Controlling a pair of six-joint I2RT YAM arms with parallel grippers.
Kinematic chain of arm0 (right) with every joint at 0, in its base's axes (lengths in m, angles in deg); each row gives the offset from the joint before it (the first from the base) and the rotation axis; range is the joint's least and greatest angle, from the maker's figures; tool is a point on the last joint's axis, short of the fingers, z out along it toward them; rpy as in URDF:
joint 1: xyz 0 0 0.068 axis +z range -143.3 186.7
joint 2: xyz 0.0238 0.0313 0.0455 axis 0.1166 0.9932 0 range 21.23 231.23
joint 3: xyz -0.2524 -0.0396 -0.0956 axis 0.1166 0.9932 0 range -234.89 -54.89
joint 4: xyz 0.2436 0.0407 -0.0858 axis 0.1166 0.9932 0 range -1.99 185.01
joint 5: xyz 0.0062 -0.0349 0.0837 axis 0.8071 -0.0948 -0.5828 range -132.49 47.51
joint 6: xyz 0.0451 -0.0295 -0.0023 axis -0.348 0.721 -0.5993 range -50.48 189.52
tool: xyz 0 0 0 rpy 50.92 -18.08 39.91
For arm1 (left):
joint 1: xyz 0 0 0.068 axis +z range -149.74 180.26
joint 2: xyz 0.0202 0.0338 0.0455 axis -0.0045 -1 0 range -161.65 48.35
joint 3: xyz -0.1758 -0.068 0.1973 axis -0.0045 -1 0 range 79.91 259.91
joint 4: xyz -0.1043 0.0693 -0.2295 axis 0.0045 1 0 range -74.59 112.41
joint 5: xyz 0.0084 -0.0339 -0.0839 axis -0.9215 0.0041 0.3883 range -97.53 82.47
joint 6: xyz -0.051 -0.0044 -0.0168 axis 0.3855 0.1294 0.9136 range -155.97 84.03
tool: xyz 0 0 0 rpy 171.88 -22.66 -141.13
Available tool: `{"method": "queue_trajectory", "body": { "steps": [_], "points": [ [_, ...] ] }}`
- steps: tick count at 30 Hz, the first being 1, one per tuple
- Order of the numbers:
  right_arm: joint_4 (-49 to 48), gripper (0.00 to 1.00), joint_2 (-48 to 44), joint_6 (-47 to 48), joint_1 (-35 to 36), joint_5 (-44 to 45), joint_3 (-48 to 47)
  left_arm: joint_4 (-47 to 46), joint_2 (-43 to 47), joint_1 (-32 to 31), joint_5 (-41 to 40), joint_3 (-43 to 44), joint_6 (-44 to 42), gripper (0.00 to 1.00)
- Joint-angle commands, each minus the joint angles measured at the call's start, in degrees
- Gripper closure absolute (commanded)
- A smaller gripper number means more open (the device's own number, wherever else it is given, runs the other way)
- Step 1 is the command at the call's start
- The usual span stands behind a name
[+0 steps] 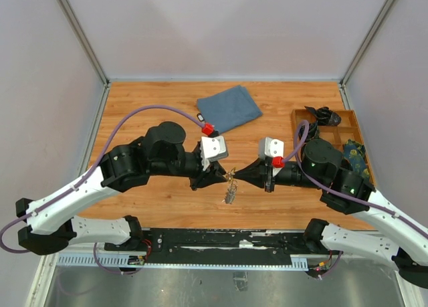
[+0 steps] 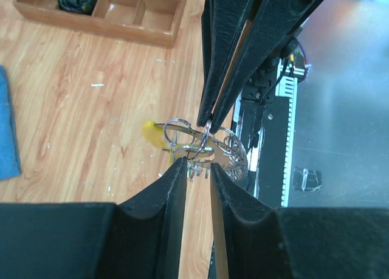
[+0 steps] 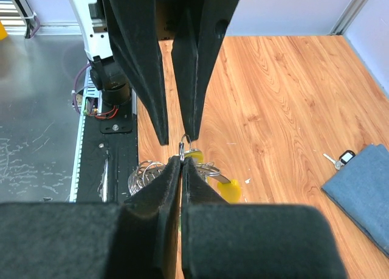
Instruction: Put the keys on the keyring
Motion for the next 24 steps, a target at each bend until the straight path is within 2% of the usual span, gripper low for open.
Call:
{"method": "queue_trajectory", "body": {
  "steps": [1,8,14,24],
  "points": [
    [-3.4,1.00,-1.1,0.7,-0.6,-1.2,-0.7,-5.4,3.4,-0.7,-0.1,-0.7,0.7,0.72],
    [-3.4,1.00,-1.0,0.8,-0.7,-2.0,-0.6,-8.2,5.2,-0.7,0.6,-1.8,0.9,0.68],
    [-4.0,1.00,-0.7,0.5,-0.7,-3.2,-0.7,-13.5,5.4,-0.7,5.4,-4.4,2.4,0.62],
    [-4.1,1.00,-0.8,0.7,-0.7,-3.5,-0.7,-14.1,4.1,-0.7,6.6,-5.9,2.9,0.60]
  ]
}}
